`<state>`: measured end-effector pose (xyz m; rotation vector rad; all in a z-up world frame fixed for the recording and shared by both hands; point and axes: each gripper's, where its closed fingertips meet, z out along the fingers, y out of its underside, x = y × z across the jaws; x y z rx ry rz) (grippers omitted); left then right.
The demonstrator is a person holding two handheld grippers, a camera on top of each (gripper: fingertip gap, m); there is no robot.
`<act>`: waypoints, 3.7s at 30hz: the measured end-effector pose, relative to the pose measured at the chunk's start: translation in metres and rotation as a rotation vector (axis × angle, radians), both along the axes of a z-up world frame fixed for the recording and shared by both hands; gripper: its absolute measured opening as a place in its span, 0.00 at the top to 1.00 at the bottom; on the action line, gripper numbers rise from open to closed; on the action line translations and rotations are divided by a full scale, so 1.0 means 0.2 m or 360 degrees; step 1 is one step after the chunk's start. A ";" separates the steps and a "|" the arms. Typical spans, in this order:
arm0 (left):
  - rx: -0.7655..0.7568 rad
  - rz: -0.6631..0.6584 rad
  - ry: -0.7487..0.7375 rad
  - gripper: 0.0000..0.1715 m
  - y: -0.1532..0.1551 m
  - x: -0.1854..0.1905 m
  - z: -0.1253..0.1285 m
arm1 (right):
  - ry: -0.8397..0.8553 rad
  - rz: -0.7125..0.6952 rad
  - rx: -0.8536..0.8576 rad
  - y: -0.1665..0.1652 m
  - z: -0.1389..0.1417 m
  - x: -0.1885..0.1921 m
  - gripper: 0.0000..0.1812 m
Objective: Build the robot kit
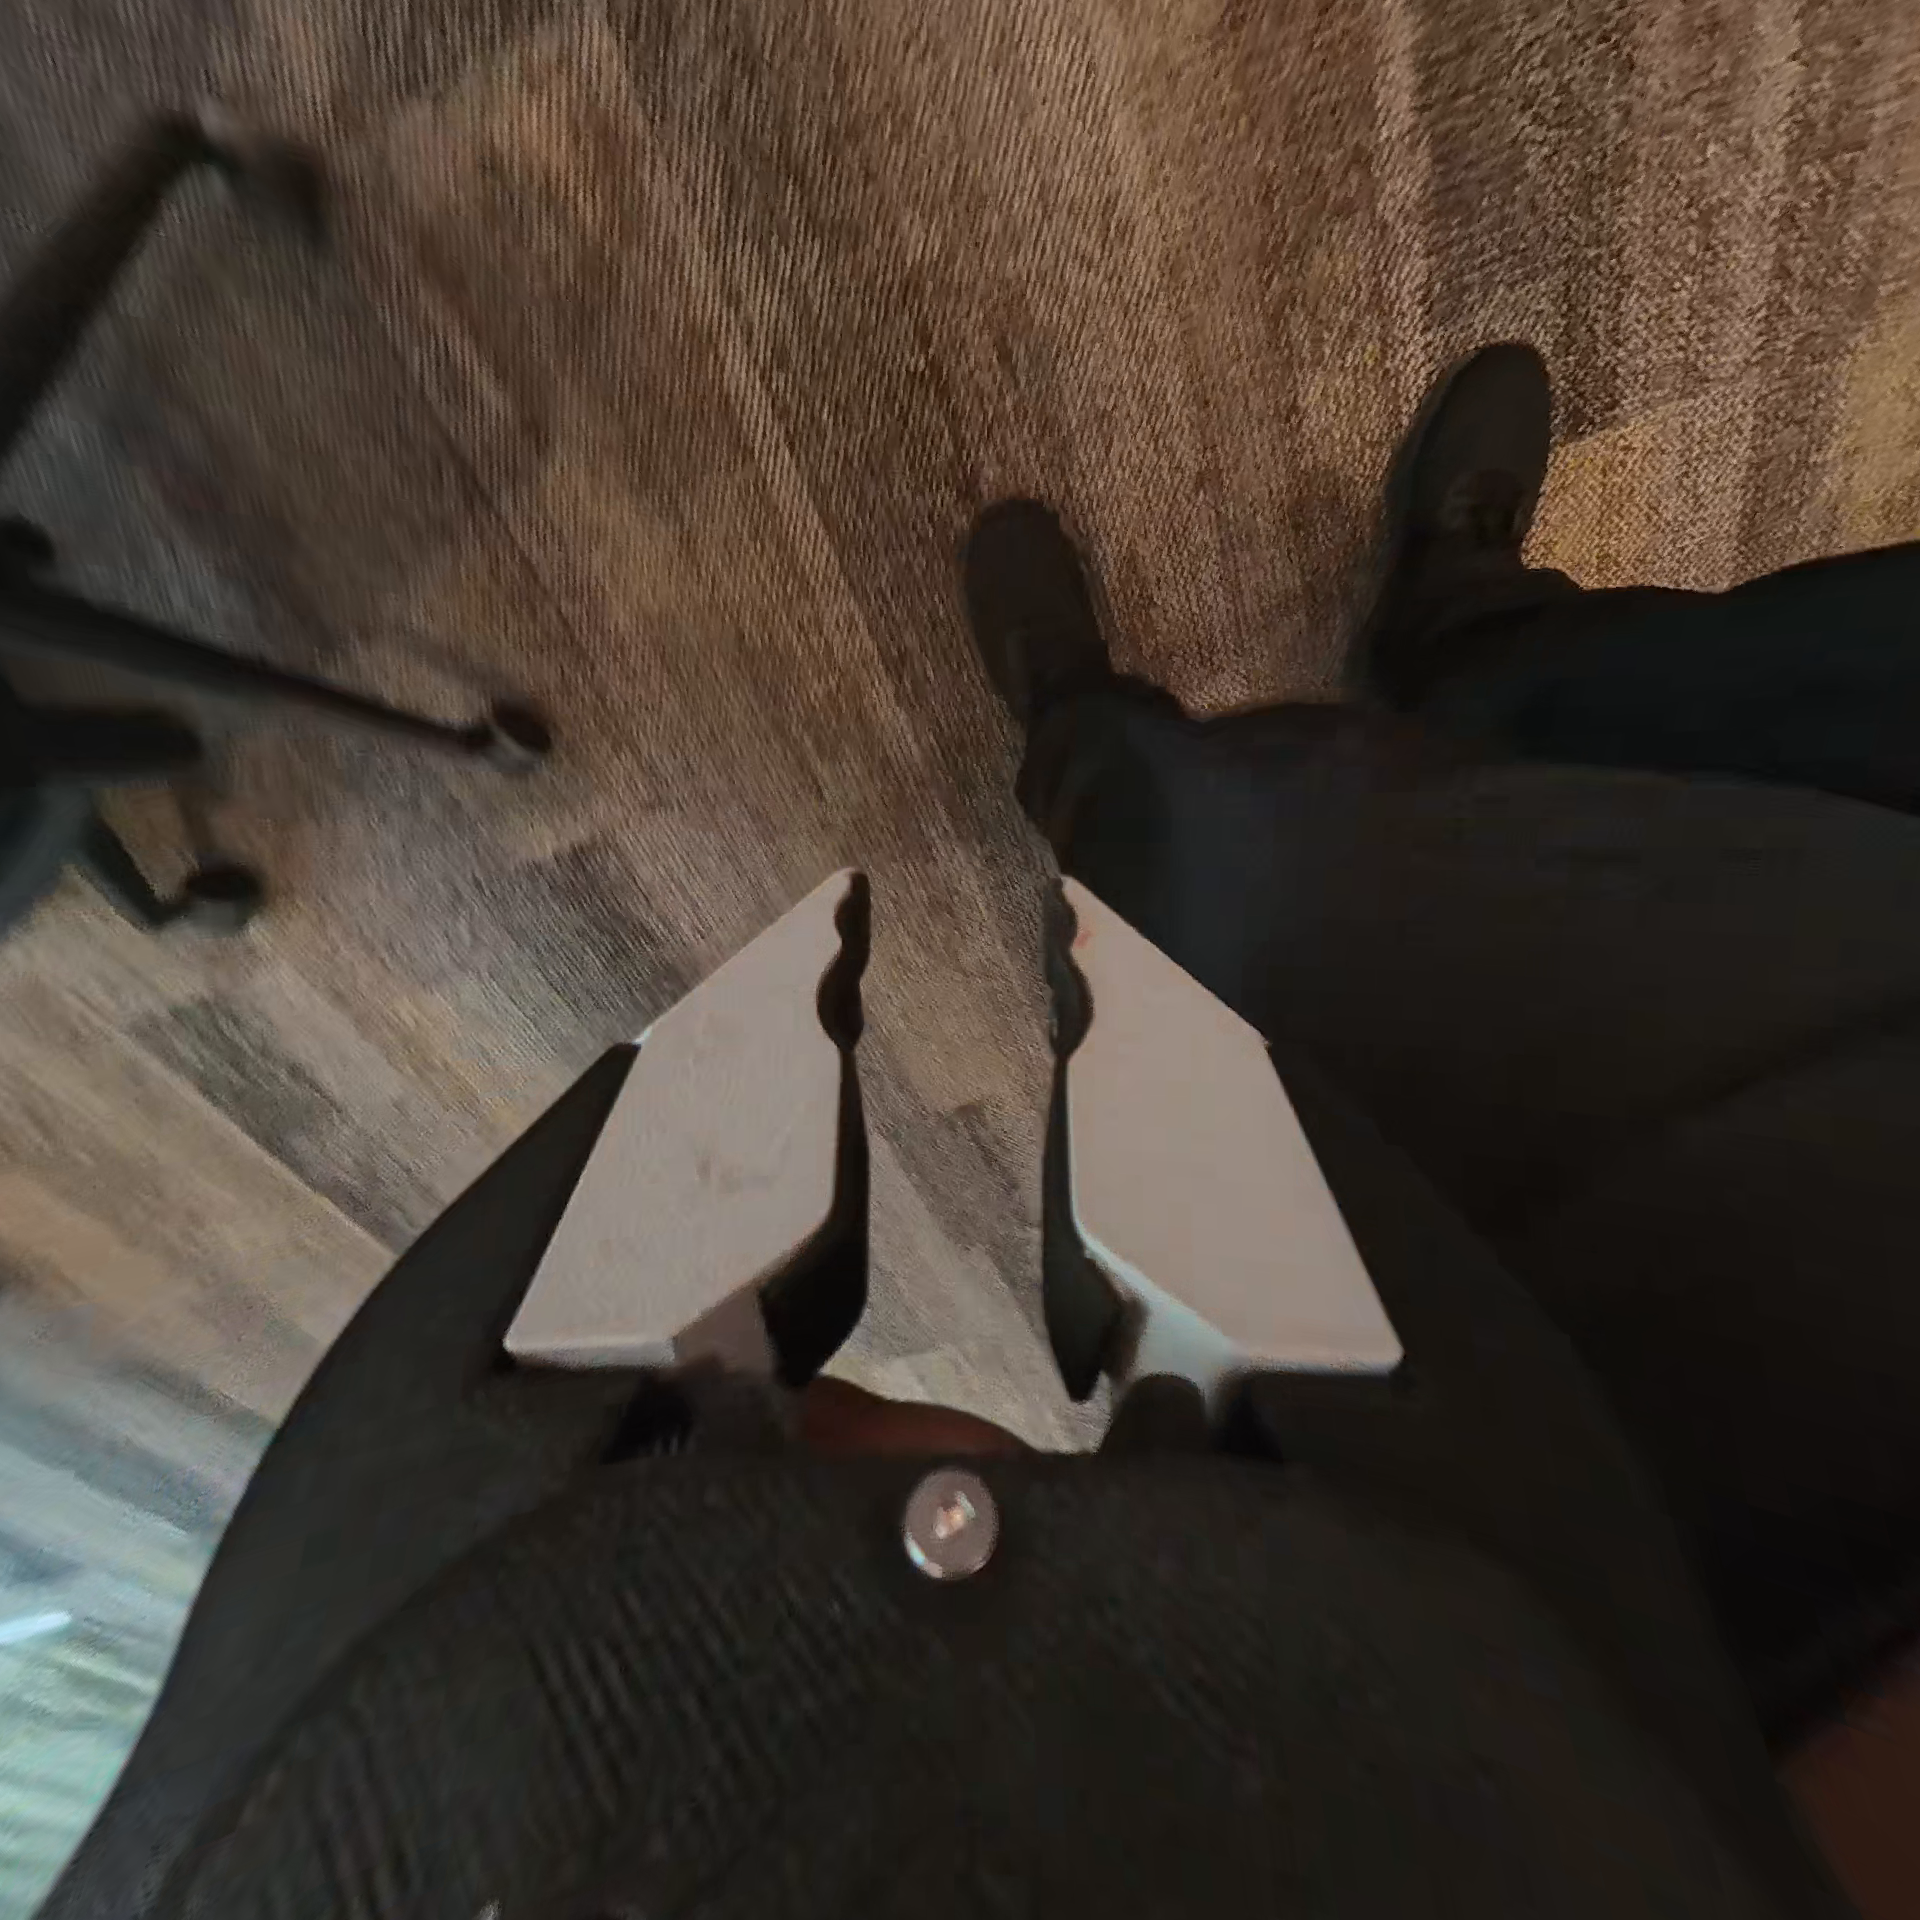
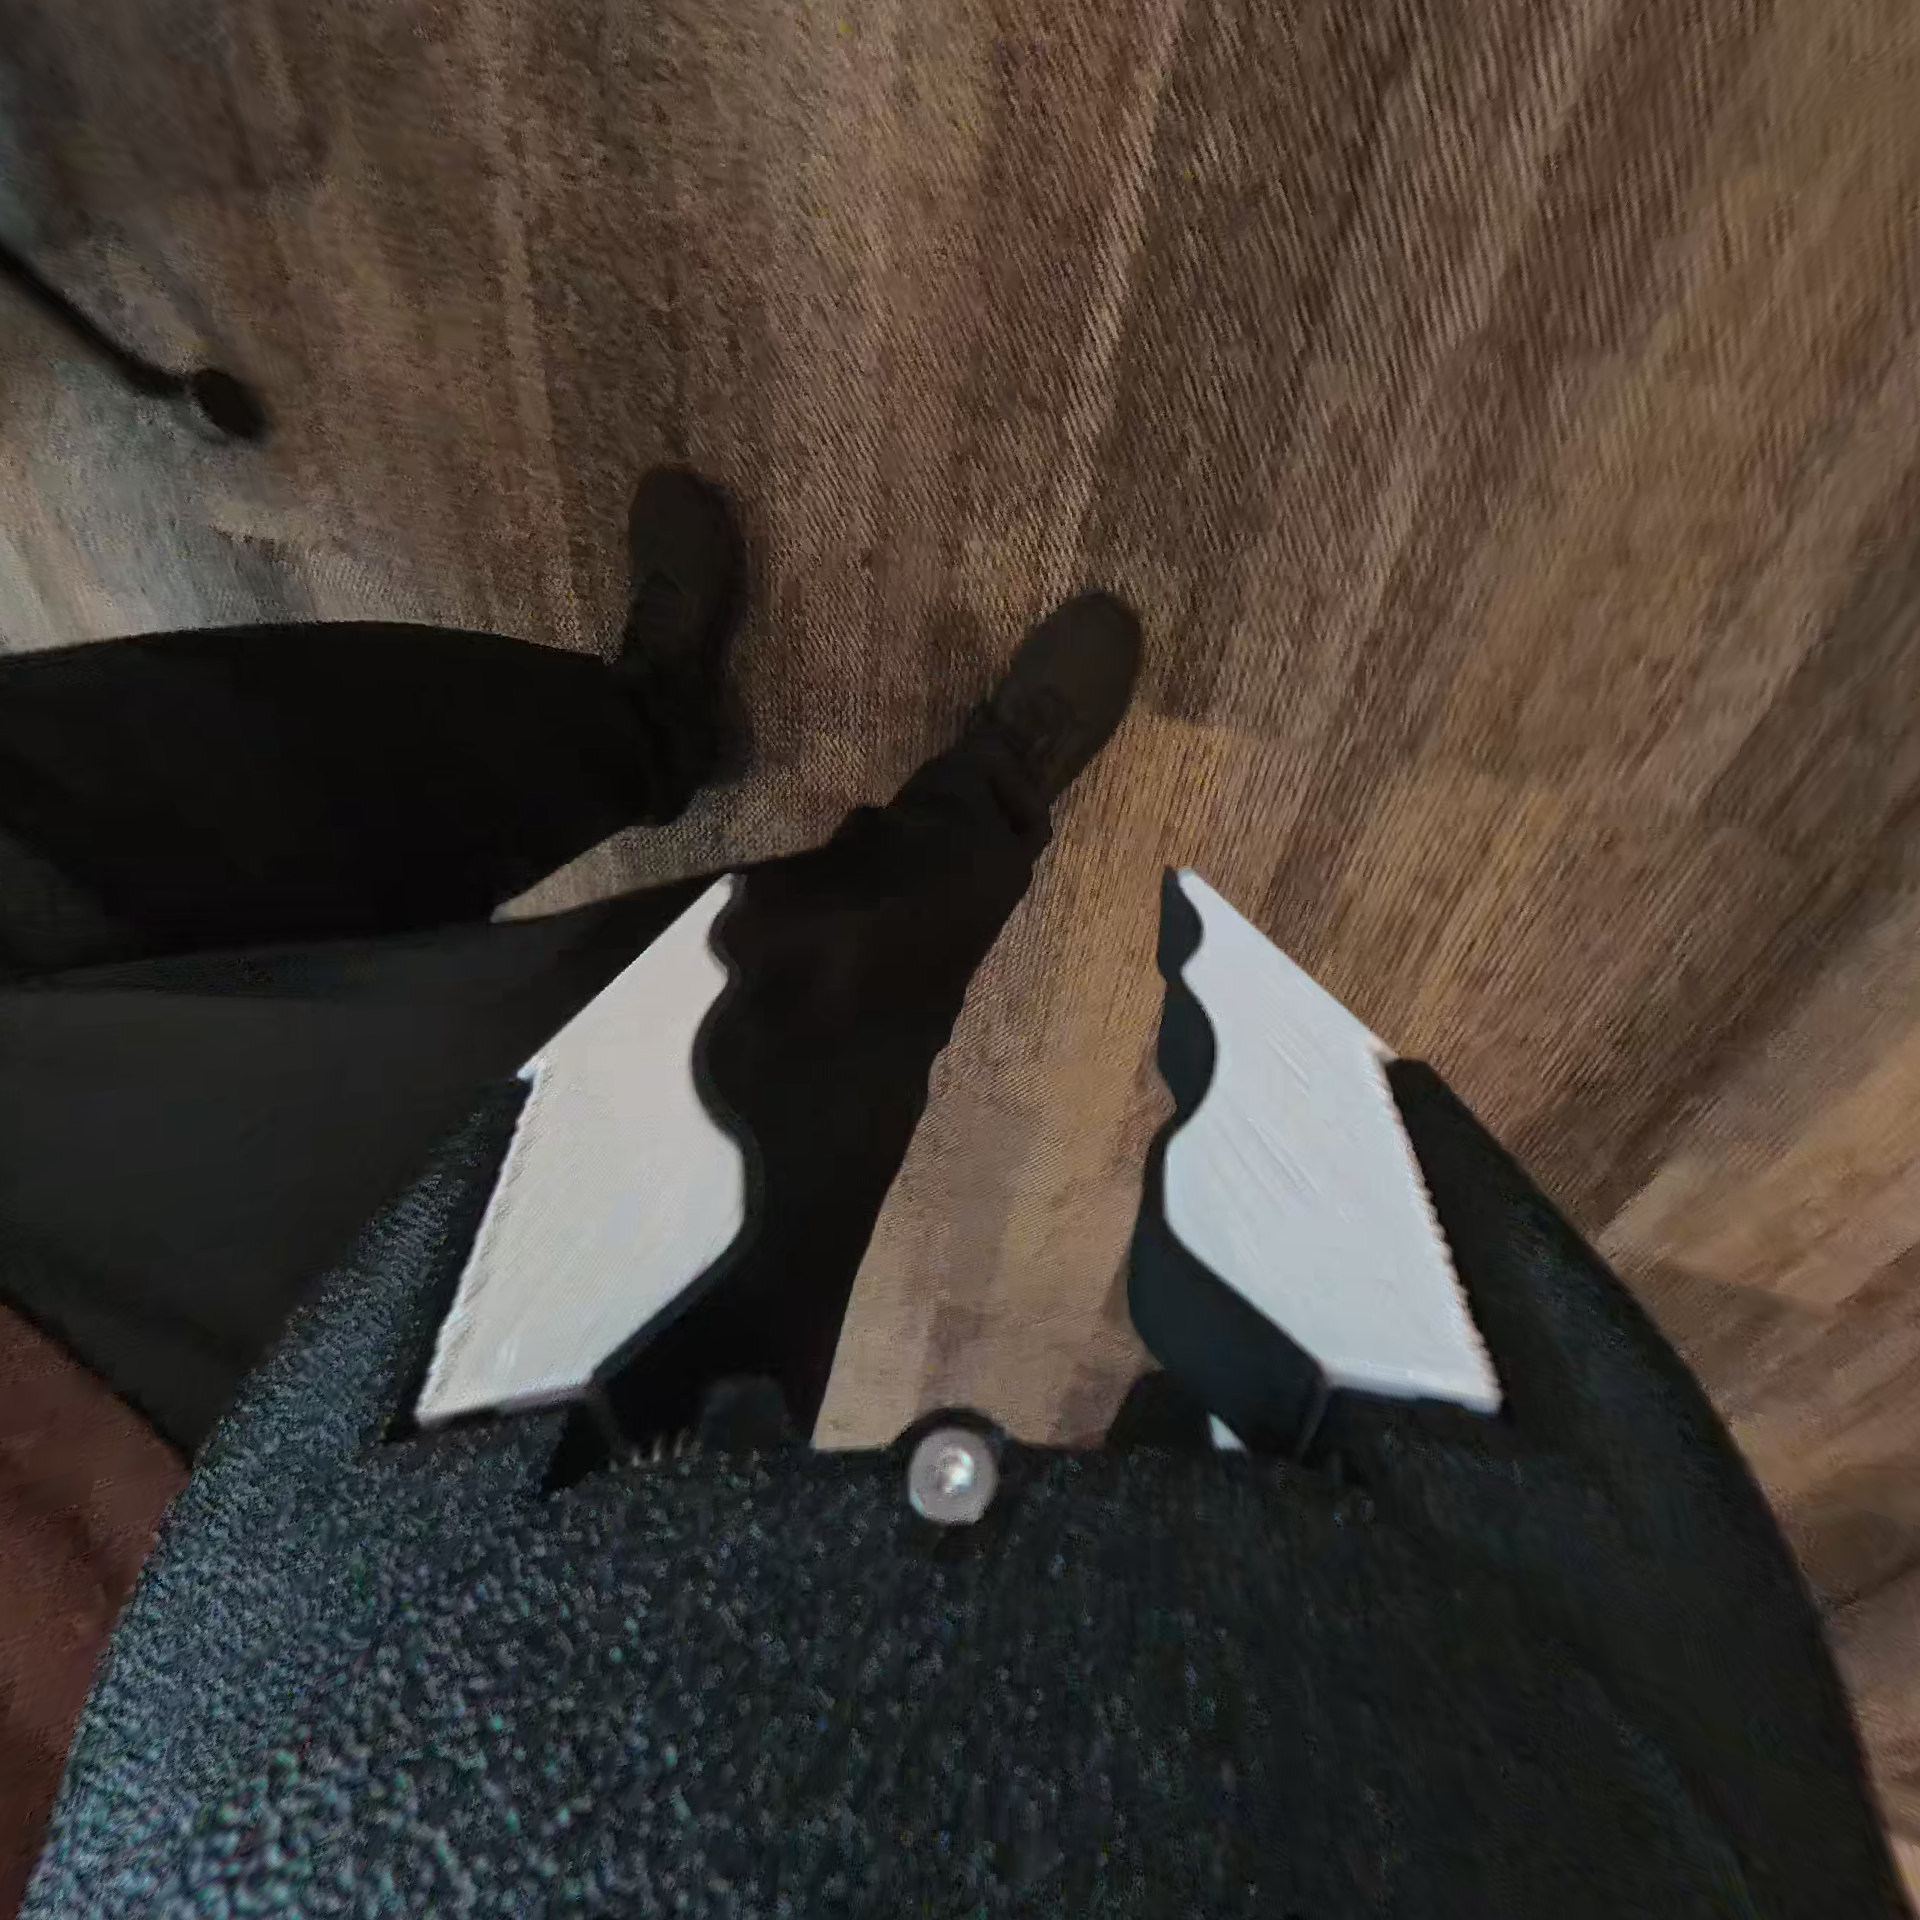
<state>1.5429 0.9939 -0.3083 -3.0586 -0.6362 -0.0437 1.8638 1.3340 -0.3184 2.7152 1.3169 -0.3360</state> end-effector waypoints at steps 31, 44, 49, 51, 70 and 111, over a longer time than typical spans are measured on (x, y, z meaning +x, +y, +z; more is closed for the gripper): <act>-0.0029 0.0213 0.0200 0.74 1.67 -1.31 -1.20 | 0.0504 0.0544 0.0034 0.91 -1.02 -2.58 0.58; 0.0203 0.1127 0.0378 0.79 2.04 -2.72 -2.62 | 0.0676 0.0452 -0.0279 1.45 -1.51 -3.10 0.61; 0.0258 0.1269 0.0458 0.80 2.03 -3.28 -2.77 | 0.0834 0.0449 -0.0326 1.66 -1.34 -2.97 0.61; 0.0274 0.1413 0.0420 0.79 2.03 -3.44 -2.84 | 0.0871 0.0429 -0.0265 1.76 -1.31 -2.94 0.60; 0.0291 0.1842 0.0204 0.84 2.23 -3.93 -3.21 | 0.0748 0.0426 -0.0263 1.83 -1.49 -2.89 0.59; 0.0312 0.1561 0.0418 0.97 2.14 -3.98 -3.17 | 0.0863 0.0511 -0.0225 1.81 -1.38 -2.98 0.59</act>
